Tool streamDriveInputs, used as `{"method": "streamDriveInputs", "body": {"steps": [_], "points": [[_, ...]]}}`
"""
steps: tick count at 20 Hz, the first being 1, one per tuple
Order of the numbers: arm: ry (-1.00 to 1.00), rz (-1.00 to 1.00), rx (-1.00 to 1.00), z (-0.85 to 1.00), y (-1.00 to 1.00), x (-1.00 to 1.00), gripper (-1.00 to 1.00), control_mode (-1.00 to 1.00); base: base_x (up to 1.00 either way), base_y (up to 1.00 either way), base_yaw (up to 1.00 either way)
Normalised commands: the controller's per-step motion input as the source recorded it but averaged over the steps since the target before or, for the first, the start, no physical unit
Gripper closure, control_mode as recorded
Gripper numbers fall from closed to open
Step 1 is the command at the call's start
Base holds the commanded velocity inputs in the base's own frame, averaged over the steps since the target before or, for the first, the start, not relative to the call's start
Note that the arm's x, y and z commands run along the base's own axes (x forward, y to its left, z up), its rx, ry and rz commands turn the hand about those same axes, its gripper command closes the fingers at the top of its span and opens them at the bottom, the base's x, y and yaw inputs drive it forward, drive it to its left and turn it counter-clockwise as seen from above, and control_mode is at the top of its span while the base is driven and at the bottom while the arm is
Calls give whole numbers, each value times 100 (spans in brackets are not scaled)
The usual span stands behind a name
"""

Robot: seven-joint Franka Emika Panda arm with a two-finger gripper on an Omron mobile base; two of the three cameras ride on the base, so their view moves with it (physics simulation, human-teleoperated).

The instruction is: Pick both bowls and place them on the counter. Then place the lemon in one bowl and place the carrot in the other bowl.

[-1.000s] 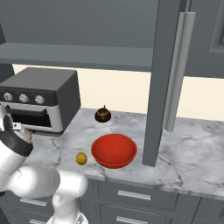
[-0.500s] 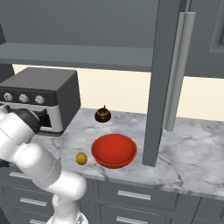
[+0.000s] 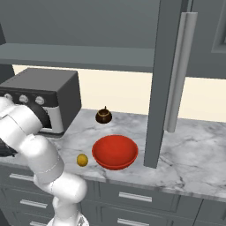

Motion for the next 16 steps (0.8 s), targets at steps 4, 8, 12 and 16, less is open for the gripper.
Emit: {"method": "streamDriveInputs", "body": {"steps": [4,8,12,16], "points": [[-4,-23,1,12,-66,-49,-100,-100,0,0,0],[-10,-26,6,-4,-80,-64,-100,-100,0,0,0],[-8,-25,7,0,-89,-56,-100,-100,0,0,0],[-4,-26,5,0,-96,-45,-100,-100,0,0,0]]}}
